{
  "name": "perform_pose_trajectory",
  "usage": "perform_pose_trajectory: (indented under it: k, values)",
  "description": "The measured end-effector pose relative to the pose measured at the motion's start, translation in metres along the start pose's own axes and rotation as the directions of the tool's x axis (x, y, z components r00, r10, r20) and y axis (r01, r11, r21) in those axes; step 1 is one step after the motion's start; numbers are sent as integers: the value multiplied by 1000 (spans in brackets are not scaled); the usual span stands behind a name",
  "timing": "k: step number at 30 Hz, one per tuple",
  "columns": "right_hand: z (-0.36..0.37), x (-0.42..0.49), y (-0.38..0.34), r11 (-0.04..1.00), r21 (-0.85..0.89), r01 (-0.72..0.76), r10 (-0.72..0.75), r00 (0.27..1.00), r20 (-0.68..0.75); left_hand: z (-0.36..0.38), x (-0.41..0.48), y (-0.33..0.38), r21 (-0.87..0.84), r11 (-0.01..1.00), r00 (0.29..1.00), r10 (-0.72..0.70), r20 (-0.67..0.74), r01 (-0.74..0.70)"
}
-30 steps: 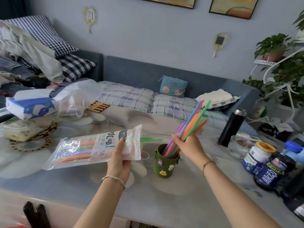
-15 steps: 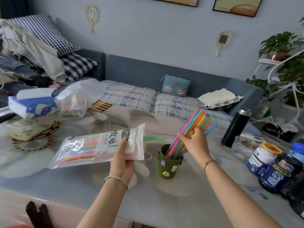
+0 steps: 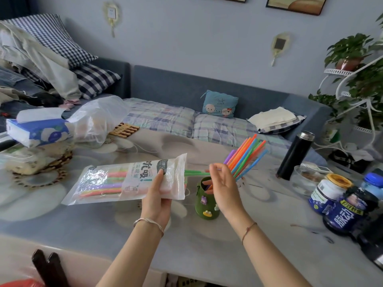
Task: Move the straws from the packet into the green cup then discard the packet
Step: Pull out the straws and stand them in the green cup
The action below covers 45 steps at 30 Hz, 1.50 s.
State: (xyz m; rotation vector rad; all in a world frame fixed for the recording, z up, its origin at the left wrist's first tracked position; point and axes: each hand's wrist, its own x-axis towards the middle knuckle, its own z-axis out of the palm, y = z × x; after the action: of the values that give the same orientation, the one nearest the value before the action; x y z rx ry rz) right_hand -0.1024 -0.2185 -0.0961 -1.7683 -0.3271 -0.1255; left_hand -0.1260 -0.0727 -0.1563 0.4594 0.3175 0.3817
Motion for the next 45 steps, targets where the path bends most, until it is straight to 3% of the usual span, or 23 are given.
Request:
perform_pose_trajectory:
  k: [2,7,10,13,15,19,21,24,31,40,42,45]
  values:
    - [10,-2,2,999,-32,4,-2,999,54,-1,-1,-3,16,1000,1000,4,-1,-4]
    - [21,-4,6,993,-39,113,-112,993,34,0,-5,-7,48,999,1000,-9,17,8]
    - [12,-6,-1,981,190,50,-40,998,-57,-1,-3,0,30,1000,1000,0,-2,0]
    - [-6,-2,-12,893,439,101,34,957,-289,-4,2,9,-14,999,999,35,-23,-35]
    - [-11,0,-18,848,525,74,104,948,-301,-5,3,10,-20,999,999,37,-20,-38]
    - [3,-4,-14,933,328,-146,159,987,-14,1,-6,1,6,1000,1000,0,9,0]
    - [8,-6,-14,953,255,-162,151,987,62,4,-10,-4,8,1000,1000,-11,16,10]
    - [0,-4,-22,973,223,-63,62,998,15,4,-12,-4,10,1000,1000,-17,14,17]
    - [-45,7,-42,948,301,100,-7,955,-295,-3,-8,1,-3,1000,999,2,-33,-2]
    - [-25,0,-22,994,106,17,-26,995,93,-3,-13,-7,37,999,999,-36,-2,37]
    - [-29,0,-24,990,133,39,-49,996,73,-3,-14,-5,48,998,999,-37,-3,37]
    - [-45,5,-33,982,153,111,-93,989,-117,-5,-11,1,16,999,999,-42,-7,42]
